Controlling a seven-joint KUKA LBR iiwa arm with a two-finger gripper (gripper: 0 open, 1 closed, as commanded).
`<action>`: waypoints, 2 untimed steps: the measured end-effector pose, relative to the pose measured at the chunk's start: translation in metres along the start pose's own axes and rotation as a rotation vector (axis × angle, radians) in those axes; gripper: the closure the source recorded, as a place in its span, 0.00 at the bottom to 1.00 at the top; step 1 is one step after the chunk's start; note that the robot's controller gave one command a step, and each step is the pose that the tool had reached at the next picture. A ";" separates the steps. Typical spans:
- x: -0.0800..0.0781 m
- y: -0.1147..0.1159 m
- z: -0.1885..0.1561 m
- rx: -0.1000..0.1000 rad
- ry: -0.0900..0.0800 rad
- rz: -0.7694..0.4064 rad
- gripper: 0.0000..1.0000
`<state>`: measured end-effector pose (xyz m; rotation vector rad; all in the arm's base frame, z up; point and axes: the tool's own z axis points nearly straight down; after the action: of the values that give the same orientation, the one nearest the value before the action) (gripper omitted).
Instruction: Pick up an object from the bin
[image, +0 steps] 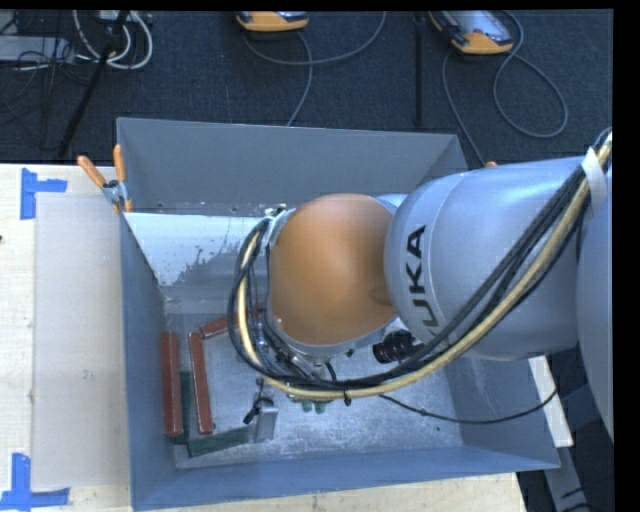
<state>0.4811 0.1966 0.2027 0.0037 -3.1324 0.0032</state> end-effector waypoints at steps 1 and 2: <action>-0.010 -0.043 0.080 0.002 -0.002 -0.195 0.00; -0.007 -0.006 0.134 -0.001 -0.007 -0.016 0.00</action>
Offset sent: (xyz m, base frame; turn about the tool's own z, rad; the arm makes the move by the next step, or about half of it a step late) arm 0.0109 -0.0412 -0.0774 -0.1974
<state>0.4872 0.1902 0.0685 0.0286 -3.1389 0.0008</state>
